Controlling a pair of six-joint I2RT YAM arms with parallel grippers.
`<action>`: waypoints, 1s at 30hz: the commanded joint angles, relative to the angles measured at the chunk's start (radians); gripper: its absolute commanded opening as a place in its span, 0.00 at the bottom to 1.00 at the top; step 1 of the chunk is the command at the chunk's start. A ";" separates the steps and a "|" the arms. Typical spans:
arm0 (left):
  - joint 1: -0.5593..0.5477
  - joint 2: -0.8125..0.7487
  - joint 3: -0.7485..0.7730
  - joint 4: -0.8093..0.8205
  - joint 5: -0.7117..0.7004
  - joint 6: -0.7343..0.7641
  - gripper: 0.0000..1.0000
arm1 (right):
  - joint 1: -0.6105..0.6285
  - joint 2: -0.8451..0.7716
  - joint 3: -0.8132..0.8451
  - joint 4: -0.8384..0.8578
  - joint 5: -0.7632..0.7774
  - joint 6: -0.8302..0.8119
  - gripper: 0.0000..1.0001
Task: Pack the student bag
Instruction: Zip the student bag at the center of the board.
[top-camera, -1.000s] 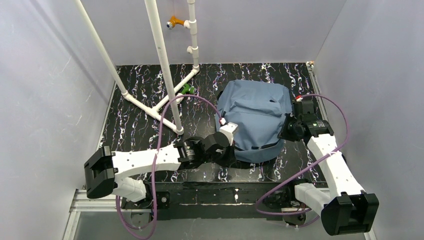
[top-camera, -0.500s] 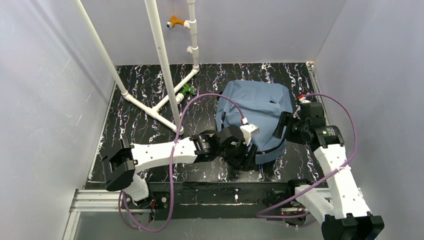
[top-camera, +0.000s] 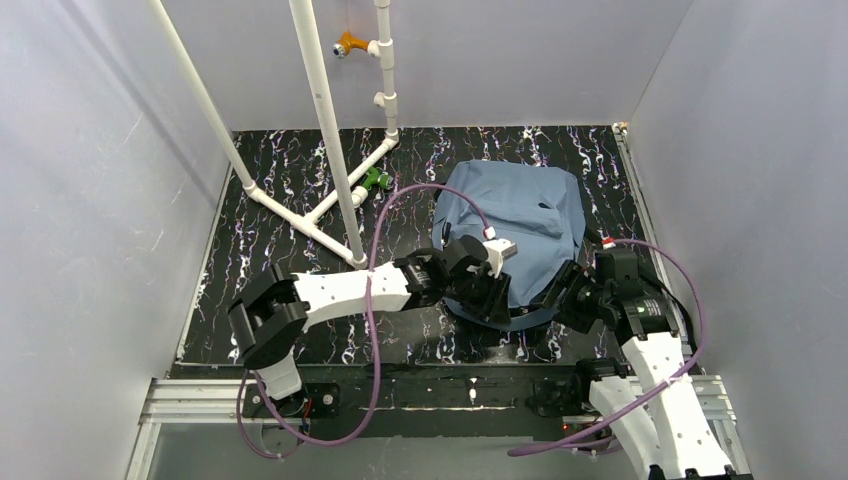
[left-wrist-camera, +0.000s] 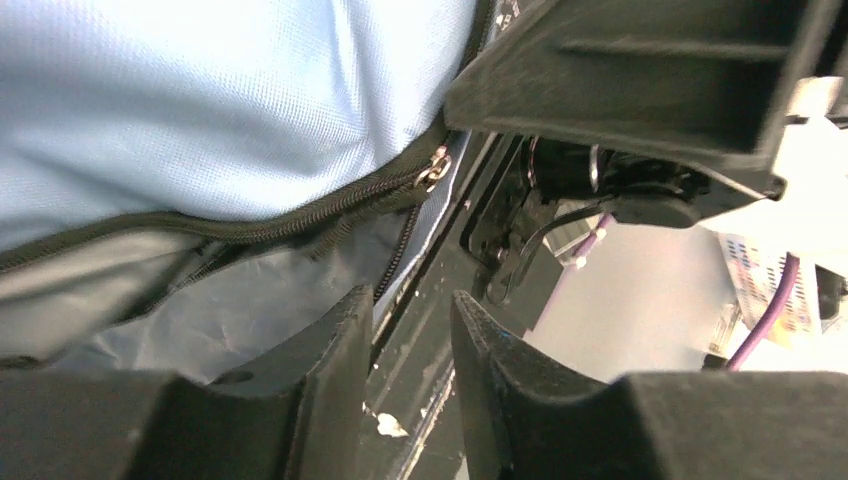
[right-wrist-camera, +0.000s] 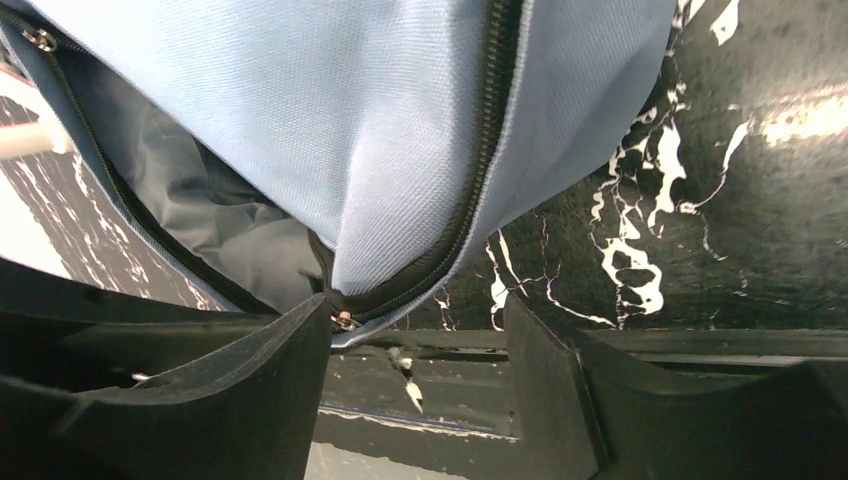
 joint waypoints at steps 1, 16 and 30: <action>-0.020 0.038 -0.052 0.063 0.120 -0.090 0.29 | -0.001 -0.063 -0.067 0.075 -0.013 0.126 0.69; -0.066 0.013 0.146 -0.219 -0.058 0.154 0.54 | -0.001 -0.200 -0.199 0.180 0.009 0.171 0.08; -0.007 0.243 0.328 -0.320 0.116 0.254 0.59 | -0.001 -0.207 -0.193 0.183 -0.011 0.161 0.01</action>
